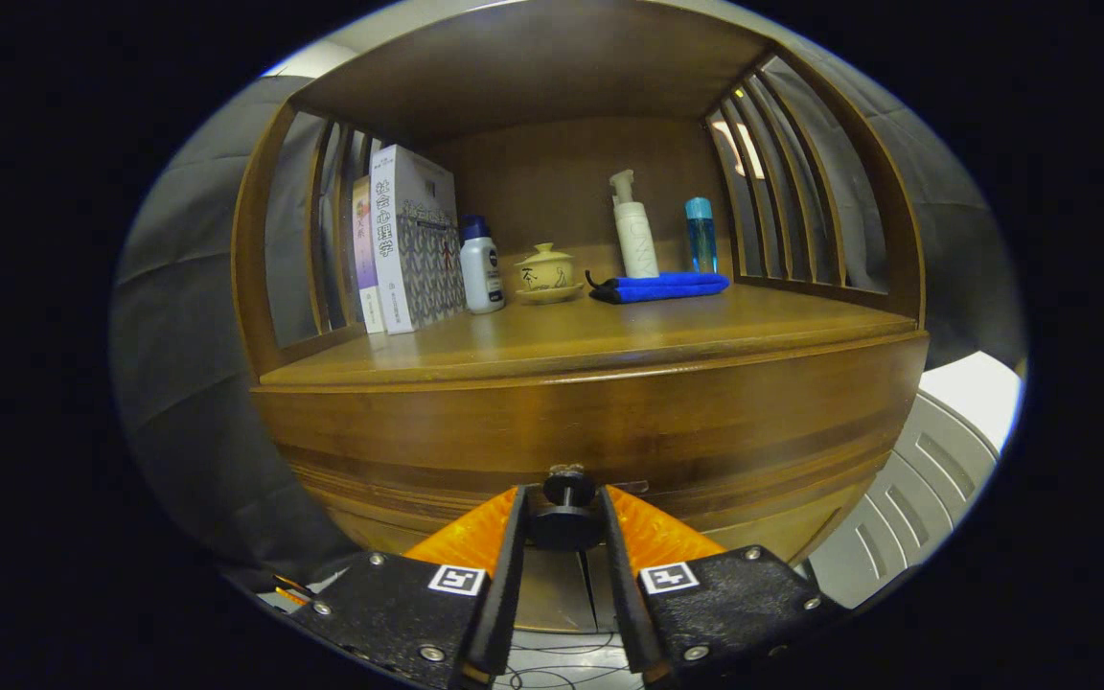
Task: Pull open the drawer, take out the items inside it, and place them on the countertop above the cabinet.
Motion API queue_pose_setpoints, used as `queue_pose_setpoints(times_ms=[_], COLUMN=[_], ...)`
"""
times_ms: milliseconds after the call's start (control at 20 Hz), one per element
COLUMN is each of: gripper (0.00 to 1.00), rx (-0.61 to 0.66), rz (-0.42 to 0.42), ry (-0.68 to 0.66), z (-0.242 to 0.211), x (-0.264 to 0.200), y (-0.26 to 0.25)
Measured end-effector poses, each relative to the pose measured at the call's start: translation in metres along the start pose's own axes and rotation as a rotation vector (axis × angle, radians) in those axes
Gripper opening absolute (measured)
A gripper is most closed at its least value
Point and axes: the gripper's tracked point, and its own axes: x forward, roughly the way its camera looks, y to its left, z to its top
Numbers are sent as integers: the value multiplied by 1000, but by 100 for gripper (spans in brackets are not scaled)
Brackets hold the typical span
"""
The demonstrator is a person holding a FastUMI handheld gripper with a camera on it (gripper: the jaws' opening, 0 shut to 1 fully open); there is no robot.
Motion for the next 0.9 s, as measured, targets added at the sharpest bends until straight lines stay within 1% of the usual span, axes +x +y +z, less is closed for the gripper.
queue_pose_setpoints(times_ms=[100, 200, 450, 900], gripper=[37, 34, 35, 34], rx=[-30, -50, -101, -116], rz=[-16, -30, -35, -33], ry=[-17, -27, -46, -67], z=[0, -1, -12, -31], x=[-3, -6, -40, -108], y=[-1, 1, 4, 9])
